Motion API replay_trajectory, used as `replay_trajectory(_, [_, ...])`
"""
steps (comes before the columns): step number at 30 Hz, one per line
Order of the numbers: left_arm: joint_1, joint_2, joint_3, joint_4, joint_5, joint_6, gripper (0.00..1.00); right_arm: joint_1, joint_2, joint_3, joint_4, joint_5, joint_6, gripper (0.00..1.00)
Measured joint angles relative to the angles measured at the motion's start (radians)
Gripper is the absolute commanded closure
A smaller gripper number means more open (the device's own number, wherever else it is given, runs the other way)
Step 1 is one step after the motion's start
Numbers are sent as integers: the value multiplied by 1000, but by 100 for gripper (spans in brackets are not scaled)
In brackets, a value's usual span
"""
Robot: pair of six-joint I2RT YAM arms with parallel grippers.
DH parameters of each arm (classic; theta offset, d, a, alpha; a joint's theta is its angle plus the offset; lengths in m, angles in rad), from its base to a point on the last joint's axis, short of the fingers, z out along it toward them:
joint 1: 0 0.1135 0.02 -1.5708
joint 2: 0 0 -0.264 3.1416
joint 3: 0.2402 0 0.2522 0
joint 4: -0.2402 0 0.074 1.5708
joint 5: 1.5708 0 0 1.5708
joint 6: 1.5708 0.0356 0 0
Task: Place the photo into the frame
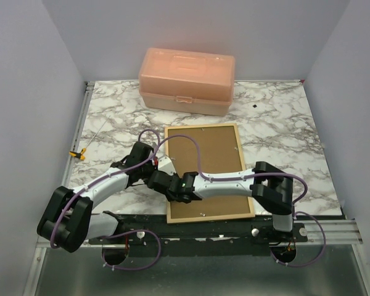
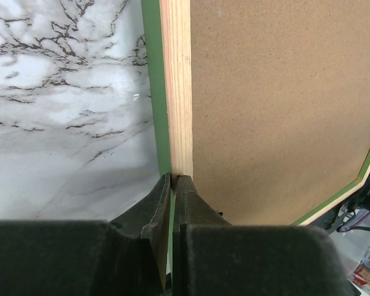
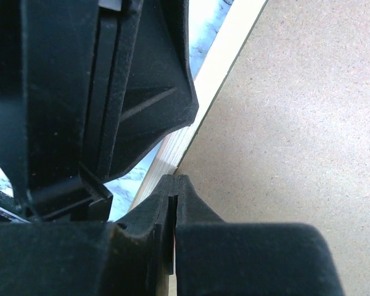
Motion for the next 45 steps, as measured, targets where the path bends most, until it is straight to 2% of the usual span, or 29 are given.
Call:
replay_trajectory(1, [0, 1, 0, 2, 0, -3, 95, -2, 0, 0, 0, -5, 4, 93])
replay_trajectory(3, [1, 4, 2, 8, -1, -5, 93, -8, -4, -3, 3, -18, 10, 81])
replay_trajectory(6, [1, 3, 2, 9, -2, -3, 85, -24, -25, -31, 14, -42, 20, 66])
replay_trajectory(8, [0, -3, 2, 7, -3, 3, 76, -52, -50, -70, 32, -68, 34, 57])
replay_trajectory(12, [0, -48, -7, -20, -9, 12, 48, -146, -144, -193, 87, -147, 57, 44])
replay_trajectory(14, [0, -95, -11, -34, -8, 12, 39, -196, -220, -261, 102, -180, 67, 38])
replay_trajectory(19, [0, -209, -13, -39, -6, 9, 33, -337, -439, -426, 111, -230, 76, 19])
replay_trajectory(23, [-2, -192, -12, -45, -4, 9, 32, -463, -655, -544, 72, -224, 76, 3])
replay_trajectory(27, [-9, -130, -11, -45, -4, 8, 32, -602, -840, -632, 30, -204, 68, 1])
replay_trajectory(30, [-31, -71, 5, -44, -5, 4, 32, -698, -879, -683, 13, -208, 66, 1])
replay_trajectory(38, [-64, 43, 82, -48, -28, 2, 37, -756, -642, -694, -23, -262, 74, 5])
replay_trajectory(45, [-65, 95, 107, -72, -56, -4, 38, -751, -596, -655, -11, -345, 37, 10])
